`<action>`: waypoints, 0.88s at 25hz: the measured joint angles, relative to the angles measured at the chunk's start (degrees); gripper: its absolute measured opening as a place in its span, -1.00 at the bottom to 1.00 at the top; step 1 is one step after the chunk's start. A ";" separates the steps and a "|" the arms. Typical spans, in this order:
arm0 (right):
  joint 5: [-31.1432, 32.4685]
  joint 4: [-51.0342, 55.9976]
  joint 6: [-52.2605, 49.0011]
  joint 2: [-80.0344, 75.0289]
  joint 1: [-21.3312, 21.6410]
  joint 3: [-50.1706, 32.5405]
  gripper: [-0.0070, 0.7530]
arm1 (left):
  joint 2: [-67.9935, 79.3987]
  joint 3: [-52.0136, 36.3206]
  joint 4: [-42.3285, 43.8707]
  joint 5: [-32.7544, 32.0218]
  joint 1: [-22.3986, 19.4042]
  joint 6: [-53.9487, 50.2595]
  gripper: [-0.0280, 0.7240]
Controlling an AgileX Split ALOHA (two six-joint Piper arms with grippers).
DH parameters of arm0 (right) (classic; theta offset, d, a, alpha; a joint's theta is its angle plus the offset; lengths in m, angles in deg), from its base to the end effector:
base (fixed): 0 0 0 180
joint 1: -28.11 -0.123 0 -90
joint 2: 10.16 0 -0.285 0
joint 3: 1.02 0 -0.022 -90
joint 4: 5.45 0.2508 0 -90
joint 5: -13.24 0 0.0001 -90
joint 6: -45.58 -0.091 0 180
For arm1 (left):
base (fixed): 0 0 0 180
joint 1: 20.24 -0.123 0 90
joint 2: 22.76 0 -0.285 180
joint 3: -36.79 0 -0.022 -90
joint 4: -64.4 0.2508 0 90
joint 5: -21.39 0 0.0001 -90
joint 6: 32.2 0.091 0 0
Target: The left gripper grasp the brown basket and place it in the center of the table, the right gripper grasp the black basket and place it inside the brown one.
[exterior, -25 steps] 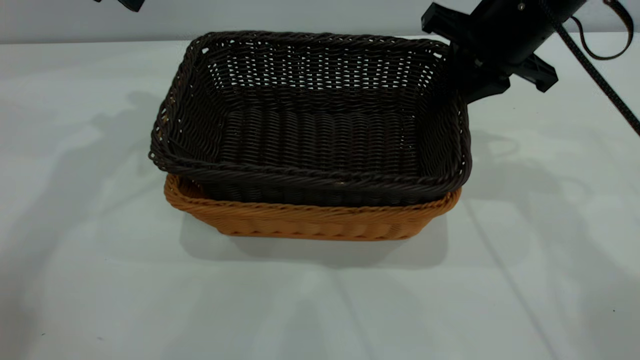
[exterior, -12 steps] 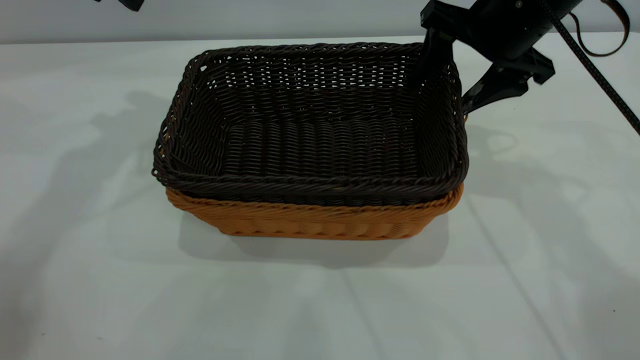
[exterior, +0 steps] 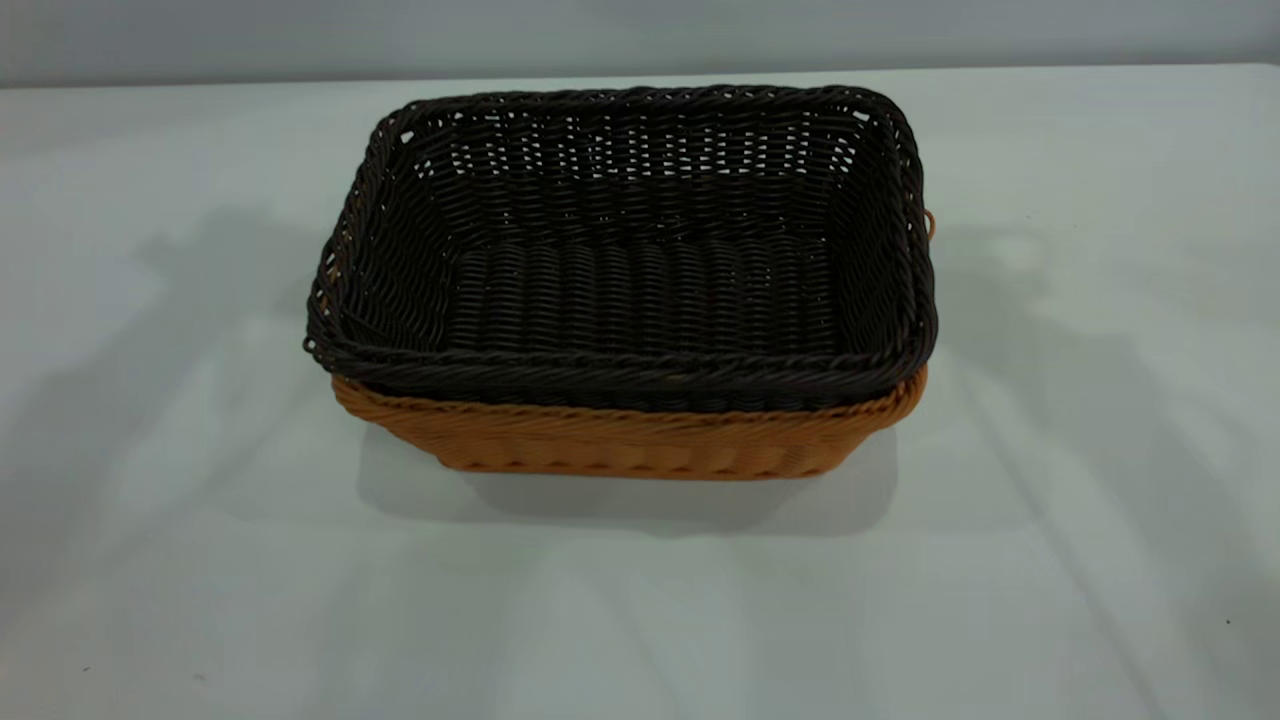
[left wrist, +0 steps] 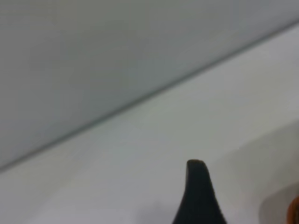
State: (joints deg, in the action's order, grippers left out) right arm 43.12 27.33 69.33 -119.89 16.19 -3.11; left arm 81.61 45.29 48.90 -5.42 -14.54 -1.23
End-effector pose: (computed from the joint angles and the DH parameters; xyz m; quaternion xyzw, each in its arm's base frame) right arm 0.3826 0.1059 0.2537 -0.1015 0.9194 0.1795 0.3350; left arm 0.3961 -0.0506 0.3476 0.2010 0.8494 -0.0045 0.4880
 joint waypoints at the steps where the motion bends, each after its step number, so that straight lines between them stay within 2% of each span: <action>1: 0.43 -0.45 -0.06 3.07 0.07 0.00 0.70 | -1.73 0.00 0.00 -0.57 0.00 0.00 0.33; 6: 4.73 -0.90 -0.06 18.64 0.12 0.00 0.63 | -10.84 0.00 0.00 -4.38 0.00 -0.14 0.33; 15: 19.40 -3.01 -0.84 50.50 0.12 -0.37 0.55 | -25.89 0.00 0.07 -23.02 0.00 -8.18 0.33; 22: 26.38 -3.20 -4.18 70.70 0.12 -9.00 0.55 | -33.51 0.00 0.54 -35.82 0.00 -13.80 0.33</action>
State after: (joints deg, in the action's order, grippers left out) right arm 69.50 24.13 65.15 -49.19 16.31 -12.11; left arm 48.10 45.29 49.44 -41.25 -14.54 -15.03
